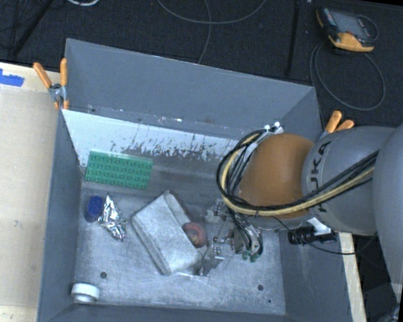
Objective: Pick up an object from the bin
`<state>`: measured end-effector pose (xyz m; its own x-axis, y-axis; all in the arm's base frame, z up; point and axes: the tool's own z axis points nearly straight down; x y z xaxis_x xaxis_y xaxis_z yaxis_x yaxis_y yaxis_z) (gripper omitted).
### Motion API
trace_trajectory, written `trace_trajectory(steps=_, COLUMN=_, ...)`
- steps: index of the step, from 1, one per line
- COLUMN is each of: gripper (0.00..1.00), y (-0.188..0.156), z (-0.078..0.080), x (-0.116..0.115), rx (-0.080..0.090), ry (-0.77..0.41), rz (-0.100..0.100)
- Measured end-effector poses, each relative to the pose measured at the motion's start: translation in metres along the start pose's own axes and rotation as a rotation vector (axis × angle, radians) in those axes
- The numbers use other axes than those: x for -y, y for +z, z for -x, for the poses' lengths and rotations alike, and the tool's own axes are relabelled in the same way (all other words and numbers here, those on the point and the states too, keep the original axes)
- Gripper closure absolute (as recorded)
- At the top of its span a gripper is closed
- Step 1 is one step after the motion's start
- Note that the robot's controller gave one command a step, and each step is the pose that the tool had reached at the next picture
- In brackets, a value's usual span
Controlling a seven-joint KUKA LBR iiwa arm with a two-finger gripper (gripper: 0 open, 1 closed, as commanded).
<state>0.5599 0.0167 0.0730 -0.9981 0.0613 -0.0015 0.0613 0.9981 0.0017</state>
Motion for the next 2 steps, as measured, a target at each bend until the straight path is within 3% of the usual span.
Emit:
trace_trajectory(steps=1, gripper=1.00, y=-0.003, z=0.000, x=0.000, rx=-0.003, ry=0.000, rz=0.000)
trace_trajectory(steps=2, gripper=1.00, y=-0.134, z=0.007, x=-0.010, rx=0.004, ry=-0.041, rz=-0.001)
